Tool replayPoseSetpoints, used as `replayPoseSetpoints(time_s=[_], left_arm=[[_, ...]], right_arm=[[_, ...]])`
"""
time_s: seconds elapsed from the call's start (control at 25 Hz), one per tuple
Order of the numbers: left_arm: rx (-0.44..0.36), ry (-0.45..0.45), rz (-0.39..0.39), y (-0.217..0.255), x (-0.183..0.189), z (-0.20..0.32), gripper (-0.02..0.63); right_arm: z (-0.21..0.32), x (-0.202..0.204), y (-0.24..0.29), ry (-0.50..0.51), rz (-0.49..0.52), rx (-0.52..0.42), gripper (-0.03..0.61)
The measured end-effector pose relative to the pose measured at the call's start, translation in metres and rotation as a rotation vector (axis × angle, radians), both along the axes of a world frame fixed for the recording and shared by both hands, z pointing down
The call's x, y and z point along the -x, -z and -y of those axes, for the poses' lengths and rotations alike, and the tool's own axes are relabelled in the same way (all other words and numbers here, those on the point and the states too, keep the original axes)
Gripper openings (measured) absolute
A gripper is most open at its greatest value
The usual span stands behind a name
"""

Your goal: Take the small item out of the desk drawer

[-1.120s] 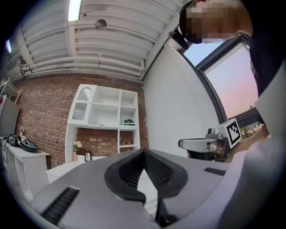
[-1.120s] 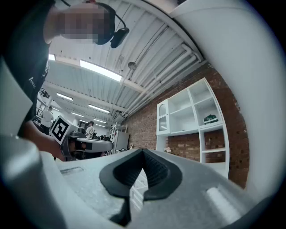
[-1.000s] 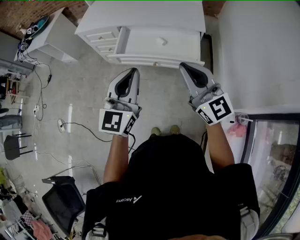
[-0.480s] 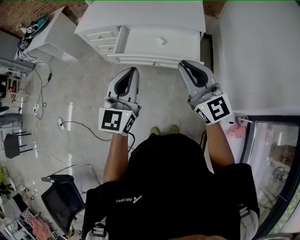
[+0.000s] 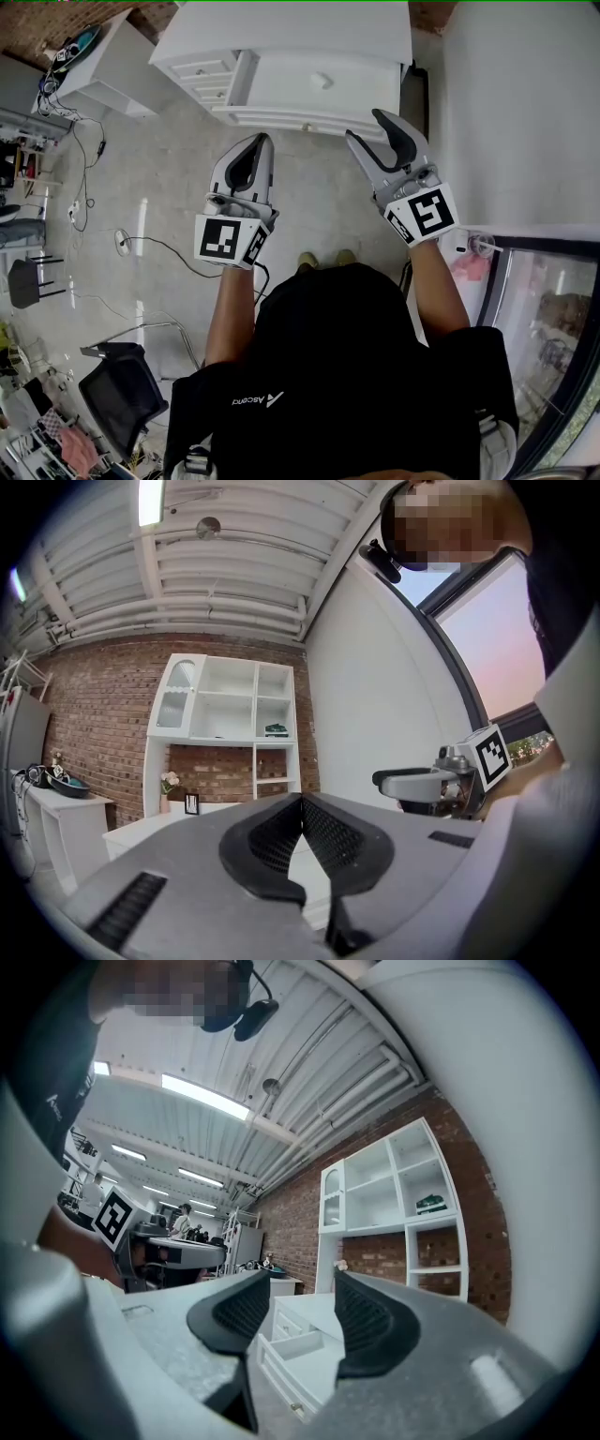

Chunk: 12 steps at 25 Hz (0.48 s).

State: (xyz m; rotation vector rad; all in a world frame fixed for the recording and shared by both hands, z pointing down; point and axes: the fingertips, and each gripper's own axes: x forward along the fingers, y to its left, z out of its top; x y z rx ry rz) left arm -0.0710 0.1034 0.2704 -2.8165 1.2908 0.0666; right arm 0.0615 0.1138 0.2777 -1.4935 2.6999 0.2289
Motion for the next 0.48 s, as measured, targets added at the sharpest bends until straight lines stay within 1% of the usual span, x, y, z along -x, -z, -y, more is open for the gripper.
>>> replayPoseSetpoints(time_s=[0.16, 0.32, 0.48], left_arm=[[-0.003, 0.034, 0.001, -0.003, -0.005, 0.011, -0.002], [-0.006, 0.074, -0.007, -0.011, -0.008, 0.021, -0.002], [-0.01, 0.095, -0.004, -0.016, -0.007, 0.032, -0.002]], right_arm=[[0.012, -0.009, -0.011, 0.013, -0.016, 0.035, 0.213], [0.025, -0.018, -0.025, 0.021, -0.035, 0.066, 0.213], [0.044, -0.025, -0.033, 0.018, -0.05, 0.092, 0.213]])
